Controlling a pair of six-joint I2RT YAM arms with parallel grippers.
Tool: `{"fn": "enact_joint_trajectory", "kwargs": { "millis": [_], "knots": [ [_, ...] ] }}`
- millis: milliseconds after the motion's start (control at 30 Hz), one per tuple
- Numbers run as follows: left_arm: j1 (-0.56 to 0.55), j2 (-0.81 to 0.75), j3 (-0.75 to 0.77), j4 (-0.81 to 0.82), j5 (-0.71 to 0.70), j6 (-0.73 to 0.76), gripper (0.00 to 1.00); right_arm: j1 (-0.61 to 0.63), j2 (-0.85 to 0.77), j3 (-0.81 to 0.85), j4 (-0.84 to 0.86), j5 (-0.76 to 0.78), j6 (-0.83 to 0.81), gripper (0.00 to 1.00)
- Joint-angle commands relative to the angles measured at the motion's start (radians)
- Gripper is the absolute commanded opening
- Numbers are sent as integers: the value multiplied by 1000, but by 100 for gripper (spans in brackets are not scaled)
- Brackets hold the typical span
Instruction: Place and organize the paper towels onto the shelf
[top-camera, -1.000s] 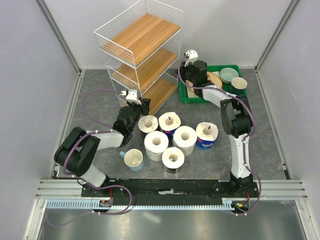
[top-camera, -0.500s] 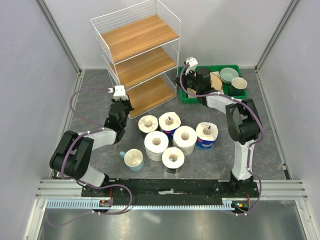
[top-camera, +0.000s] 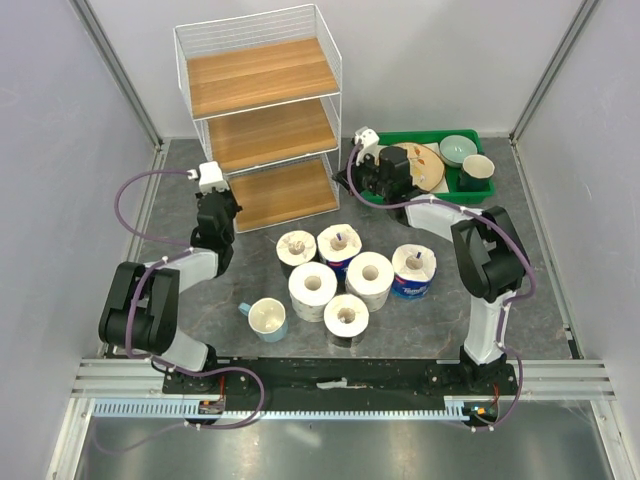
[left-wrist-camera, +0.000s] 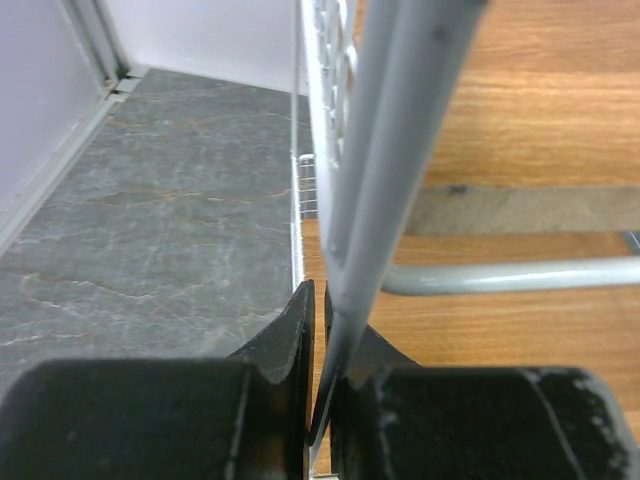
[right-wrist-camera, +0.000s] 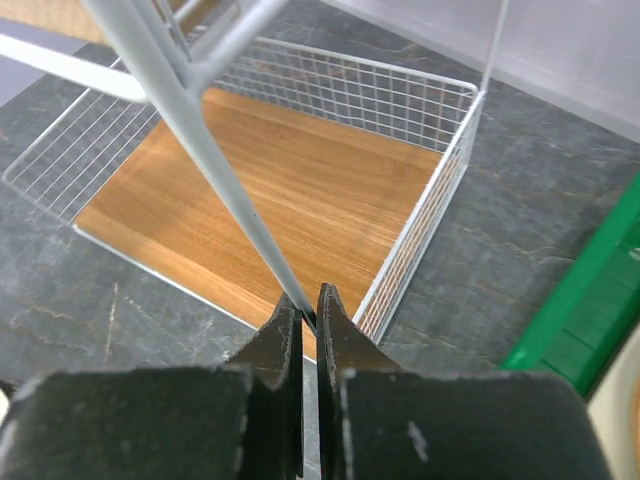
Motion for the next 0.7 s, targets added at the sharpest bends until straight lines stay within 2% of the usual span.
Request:
{"fn": "enact_joint_trajectory", "kwargs": {
  "millis": [0, 100, 167, 200, 267, 300, 367, 667],
  "knots": [
    [62, -40, -22, -66, -62, -149, 7, 42, 3, 50, -69, -56, 111, 0],
    [68, -69, -55, -60, -54, -154, 7, 53, 42, 102, -118, -59, 103, 0],
    [68, -81, -56, -74, -51, -155, 13, 56, 53, 131, -138, -61, 95, 1],
    [68, -85, -55, -81, -45, -157, 29, 56, 54, 133, -144, -59, 94, 19],
    [68, -106, -56, -92, -27, -169, 46, 56, 27, 107, -131, -38, 89, 38],
    [68, -115, -61, -94, -24, -172, 65, 56, 14, 93, -108, -13, 89, 49],
    [68, -161, -79, -101, -22, -191, 99, 55, -28, 51, -97, 7, 81, 57],
    [66, -439, -217, -193, 27, -276, 100, 56, -241, -141, -55, 53, 101, 62]
  ]
}}
